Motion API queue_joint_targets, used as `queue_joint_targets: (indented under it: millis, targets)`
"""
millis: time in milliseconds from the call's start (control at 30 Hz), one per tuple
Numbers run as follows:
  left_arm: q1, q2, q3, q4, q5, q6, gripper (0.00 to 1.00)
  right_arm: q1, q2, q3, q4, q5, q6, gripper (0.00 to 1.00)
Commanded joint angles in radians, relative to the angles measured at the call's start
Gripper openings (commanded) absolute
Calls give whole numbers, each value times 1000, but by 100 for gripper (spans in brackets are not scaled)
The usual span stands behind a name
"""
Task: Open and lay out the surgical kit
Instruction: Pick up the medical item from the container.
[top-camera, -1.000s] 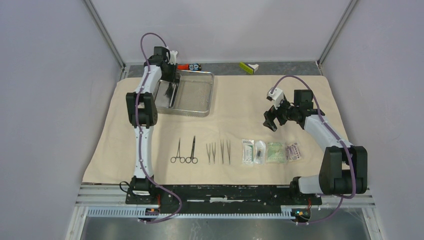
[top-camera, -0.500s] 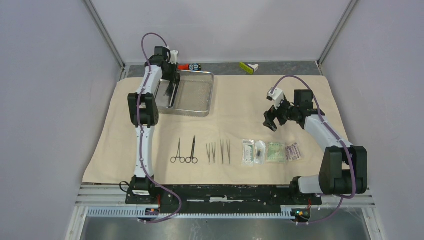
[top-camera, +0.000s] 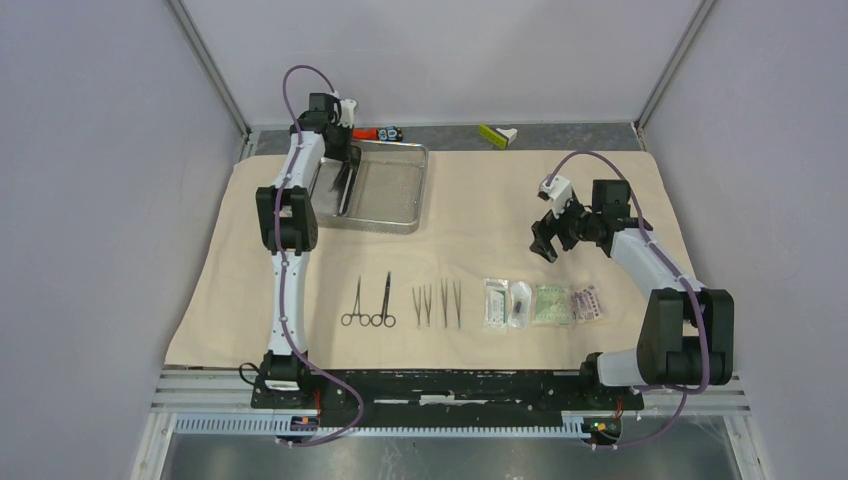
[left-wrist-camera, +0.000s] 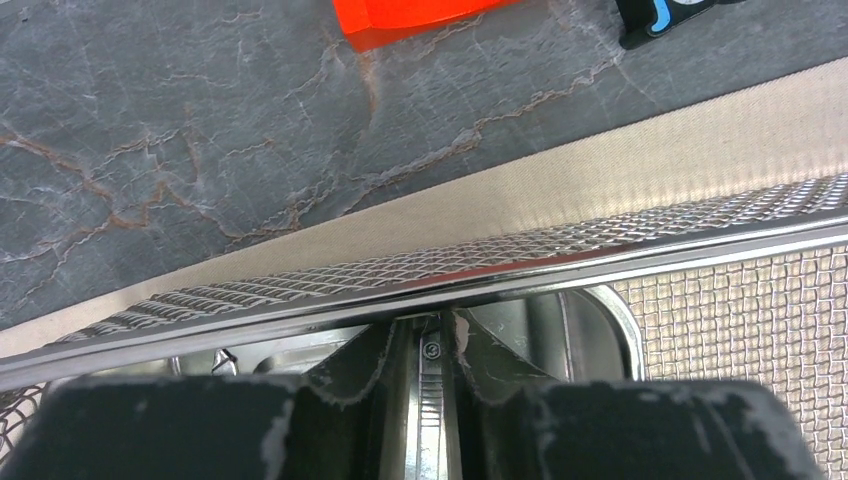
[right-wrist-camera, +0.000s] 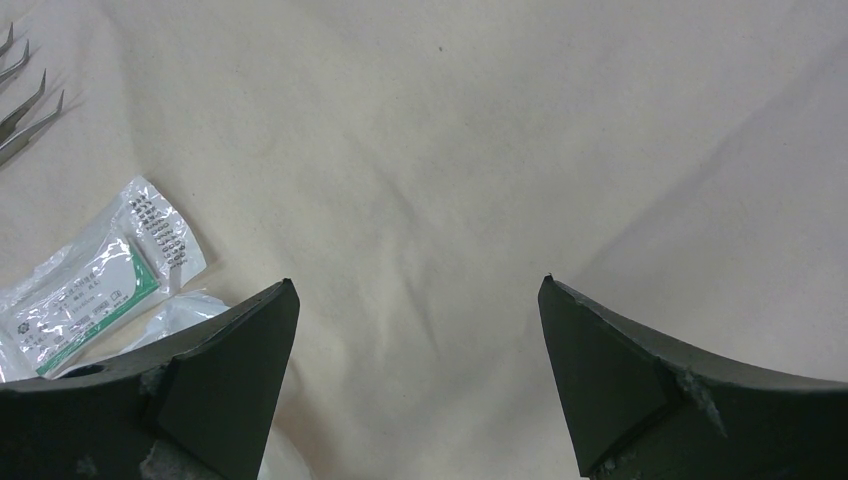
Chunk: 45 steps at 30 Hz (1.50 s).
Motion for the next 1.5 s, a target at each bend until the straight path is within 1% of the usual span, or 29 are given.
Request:
queue_joint_targets:
  millis: [0,233,267,300,400,567,1033,1267,1467]
  targets:
    - [-3,46,7,-30,5,-6,20,-2,3,6,6,-16,-10,98]
    - [-3,35,7,-24,15,-8,6,-2,-4,5,6,-19,-11,98]
    - [-3,32,6,-21,16,-7,4,-1,-5,5,5,-20,-11,100]
    - [-3,28,5,-18,18,-5,2,-2,-7,5,5,-21,-10,97]
    - [-2,8,-11,4,24,-4,2,-2,-12,4,5,-21,-10,97]
    - [0,-69,-82,51,36,1,2,-2,-19,5,6,-26,-10,97]
    - [2,-243,-221,77,65,1,2,-1,-31,7,6,-44,-8,97]
    - [3,-282,-228,72,68,4,2,-2,-32,8,9,-50,-2,97]
    - [4,-340,-237,58,88,-11,2,-1,-25,23,57,-67,68,97]
